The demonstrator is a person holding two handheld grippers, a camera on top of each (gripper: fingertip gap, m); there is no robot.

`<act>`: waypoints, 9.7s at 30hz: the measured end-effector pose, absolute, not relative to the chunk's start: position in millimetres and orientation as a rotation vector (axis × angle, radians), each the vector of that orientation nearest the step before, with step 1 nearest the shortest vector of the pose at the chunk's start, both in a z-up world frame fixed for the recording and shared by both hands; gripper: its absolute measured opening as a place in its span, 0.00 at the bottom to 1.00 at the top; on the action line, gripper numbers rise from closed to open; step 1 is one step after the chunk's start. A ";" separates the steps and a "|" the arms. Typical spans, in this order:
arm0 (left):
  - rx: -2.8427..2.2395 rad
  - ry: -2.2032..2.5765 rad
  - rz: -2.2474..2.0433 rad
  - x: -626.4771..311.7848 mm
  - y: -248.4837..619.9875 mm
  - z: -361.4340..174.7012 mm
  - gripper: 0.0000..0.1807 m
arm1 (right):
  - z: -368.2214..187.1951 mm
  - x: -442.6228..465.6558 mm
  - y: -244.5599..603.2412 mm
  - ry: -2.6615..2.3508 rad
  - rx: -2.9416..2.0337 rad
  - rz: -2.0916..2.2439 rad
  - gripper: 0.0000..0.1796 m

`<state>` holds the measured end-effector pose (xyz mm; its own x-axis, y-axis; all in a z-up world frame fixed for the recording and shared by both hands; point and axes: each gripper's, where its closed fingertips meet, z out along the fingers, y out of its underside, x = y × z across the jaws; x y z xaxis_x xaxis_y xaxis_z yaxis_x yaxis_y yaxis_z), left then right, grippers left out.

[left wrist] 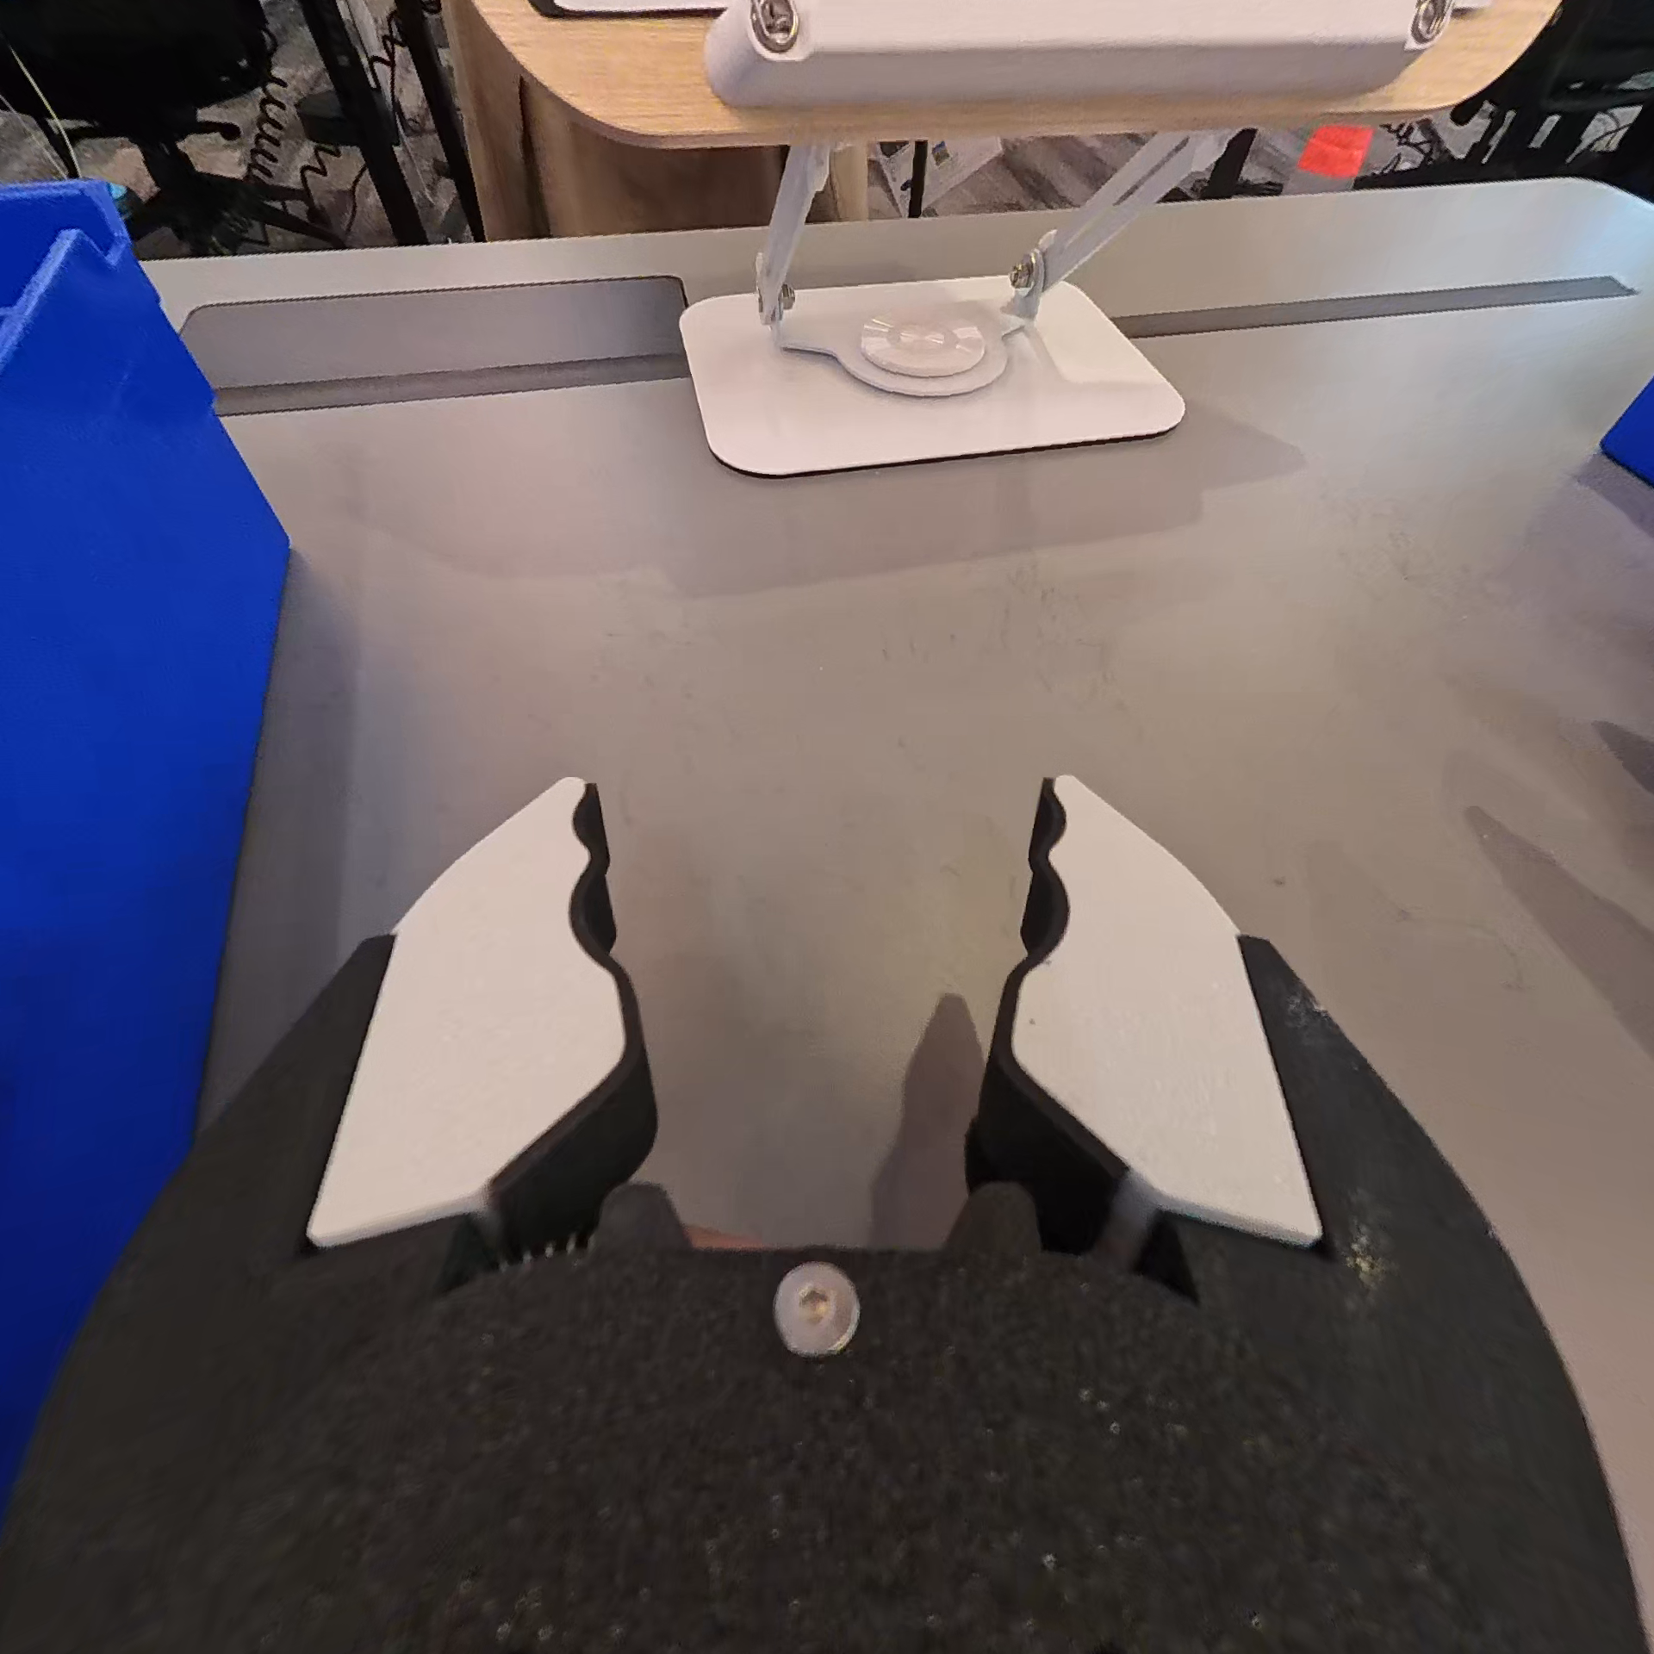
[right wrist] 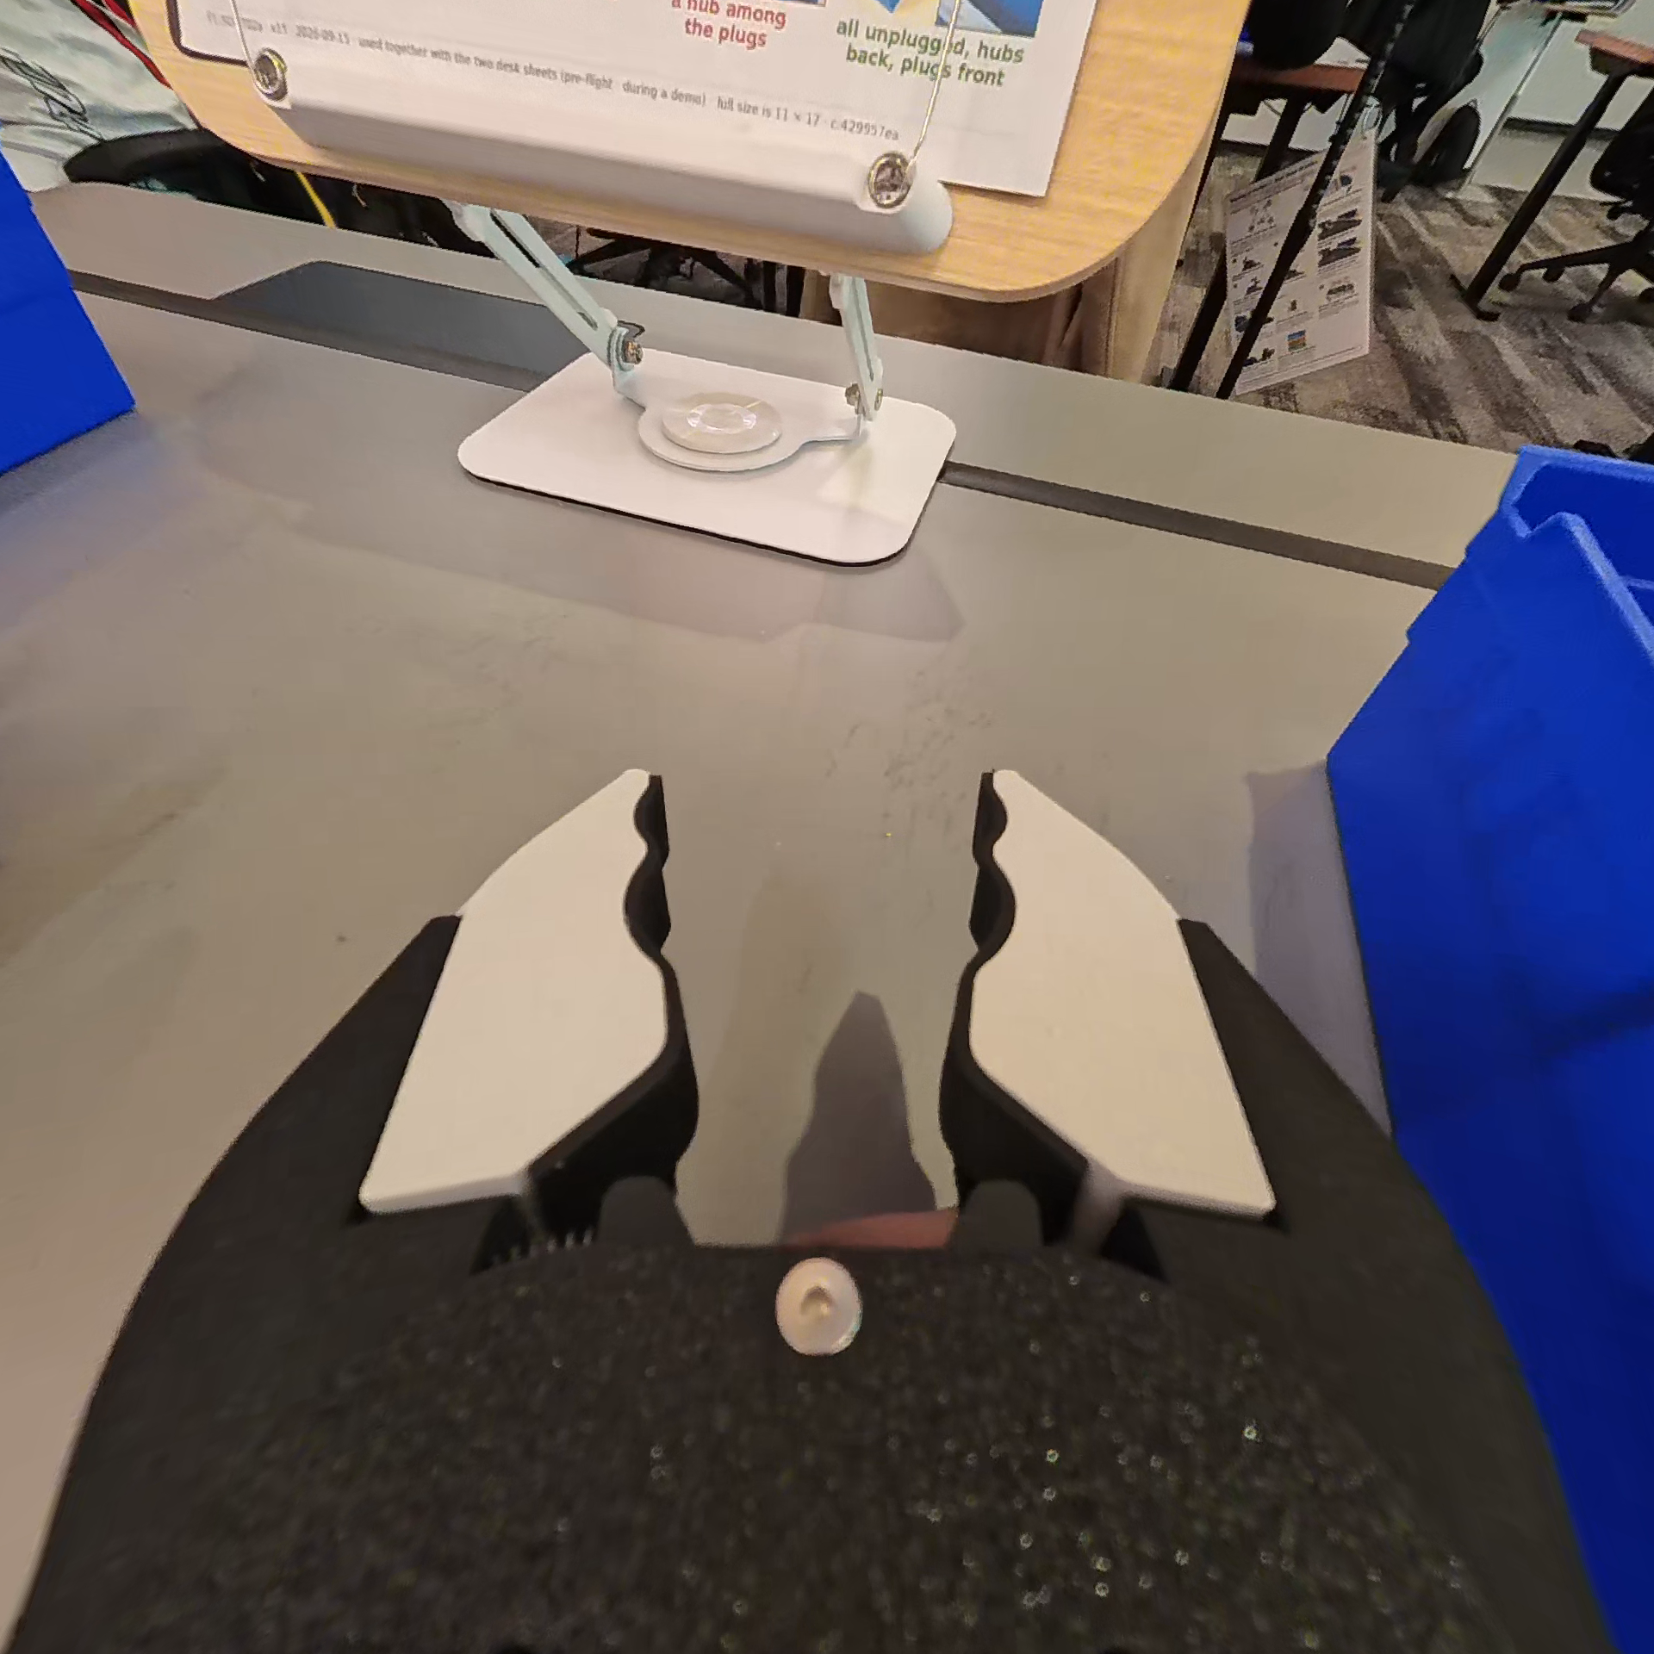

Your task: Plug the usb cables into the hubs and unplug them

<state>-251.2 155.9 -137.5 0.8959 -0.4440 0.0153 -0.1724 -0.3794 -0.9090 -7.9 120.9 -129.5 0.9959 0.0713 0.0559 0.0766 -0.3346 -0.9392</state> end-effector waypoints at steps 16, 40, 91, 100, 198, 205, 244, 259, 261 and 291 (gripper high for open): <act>-1.993 0.869 -0.294 -318.3 79.6 -22.0 0.47 | -134.8 -23.4 122.4 -0.239 -1.939 -0.027 0.37; -2.605 1.046 0.026 -467.5 203.7 -160.4 0.32 | -139.0 -27.0 123.3 -0.240 -1.972 0.018 0.36; -1.818 2.284 -0.149 -138.5 112.1 -181.6 0.19 | -136.6 -50.0 110.4 -0.471 -1.927 0.102 0.33; -1.827 1.564 -0.420 -171.1 116.5 -90.3 0.33 | -140.4 -55.4 105.5 -0.524 -1.937 0.099 0.33; -1.669 0.770 -0.470 -416.2 205.1 197.8 0.02 | -142.3 -56.8 104.8 -0.502 -1.950 0.120 0.32; -1.606 0.915 -0.614 -366.1 130.9 165.9 0.02 | -141.5 -54.5 105.2 -0.493 -1.948 0.118 0.32; -1.932 1.632 -0.284 -240.2 -17.9 -182.7 0.02 | -141.0 -49.7 105.9 -0.477 -1.952 0.128 0.32; -1.928 1.315 -0.884 -235.8 -14.3 -140.7 0.02 | -142.2 -52.1 105.6 -0.495 -1.953 0.126 0.32; -1.943 1.298 -0.862 -240.9 -9.0 -144.9 0.02 | -142.7 -58.1 103.2 -0.552 -1.947 0.152 0.31; -2.132 1.219 -0.475 -267.7 24.9 -181.8 0.20 | -165.8 -101.6 89.6 -0.909 -2.078 0.561 0.19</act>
<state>-267.7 24.9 -181.8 0.5072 -0.8618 0.0007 -0.6347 -0.3741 -0.6762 -101.6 89.6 -165.8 0.6461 0.7590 -0.0811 0.4125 -0.4366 -0.7995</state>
